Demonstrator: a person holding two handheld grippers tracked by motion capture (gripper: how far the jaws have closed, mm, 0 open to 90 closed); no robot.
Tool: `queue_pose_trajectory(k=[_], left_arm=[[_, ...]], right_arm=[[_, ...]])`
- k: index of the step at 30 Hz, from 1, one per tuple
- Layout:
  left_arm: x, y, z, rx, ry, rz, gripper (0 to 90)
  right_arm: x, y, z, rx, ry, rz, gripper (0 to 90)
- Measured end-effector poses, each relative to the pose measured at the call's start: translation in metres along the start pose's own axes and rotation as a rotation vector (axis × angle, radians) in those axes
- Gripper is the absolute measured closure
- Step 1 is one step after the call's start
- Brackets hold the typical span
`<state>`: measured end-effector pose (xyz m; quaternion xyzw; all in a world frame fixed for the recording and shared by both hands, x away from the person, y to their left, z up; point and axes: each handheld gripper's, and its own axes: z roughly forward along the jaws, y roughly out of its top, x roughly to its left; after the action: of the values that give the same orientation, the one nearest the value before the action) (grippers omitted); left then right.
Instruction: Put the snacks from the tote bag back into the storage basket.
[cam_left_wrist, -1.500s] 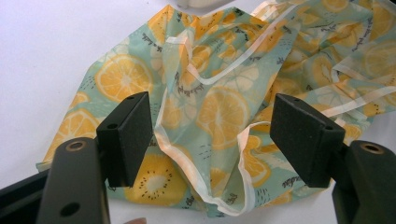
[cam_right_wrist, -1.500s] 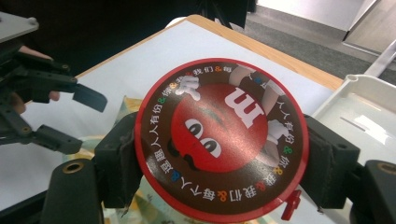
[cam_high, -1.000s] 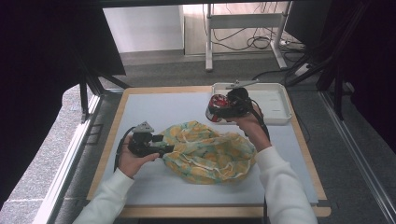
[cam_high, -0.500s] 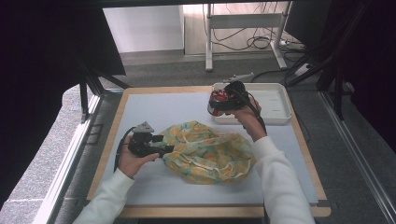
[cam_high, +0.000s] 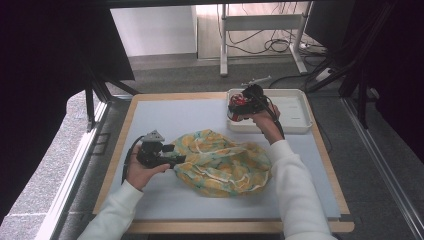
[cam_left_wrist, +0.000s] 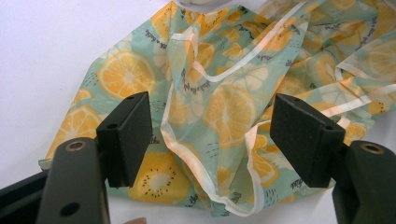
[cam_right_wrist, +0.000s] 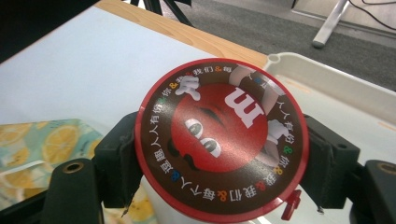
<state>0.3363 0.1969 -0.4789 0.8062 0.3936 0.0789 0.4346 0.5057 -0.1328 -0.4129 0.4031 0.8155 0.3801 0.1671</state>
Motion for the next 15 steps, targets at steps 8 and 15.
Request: queue_pose_trajectory(k=[8,15], left_arm=[[0.000,0.000,-0.001,-0.003,0.002,0.000,30.0],[0.001,0.000,0.000,0.000,0.000,0.001,30.0]], right_arm=[[-0.011,-0.005,0.018,0.030,-0.048,0.010,25.8],[-0.020,-0.008,0.027,0.045,-0.074,0.022,25.8]])
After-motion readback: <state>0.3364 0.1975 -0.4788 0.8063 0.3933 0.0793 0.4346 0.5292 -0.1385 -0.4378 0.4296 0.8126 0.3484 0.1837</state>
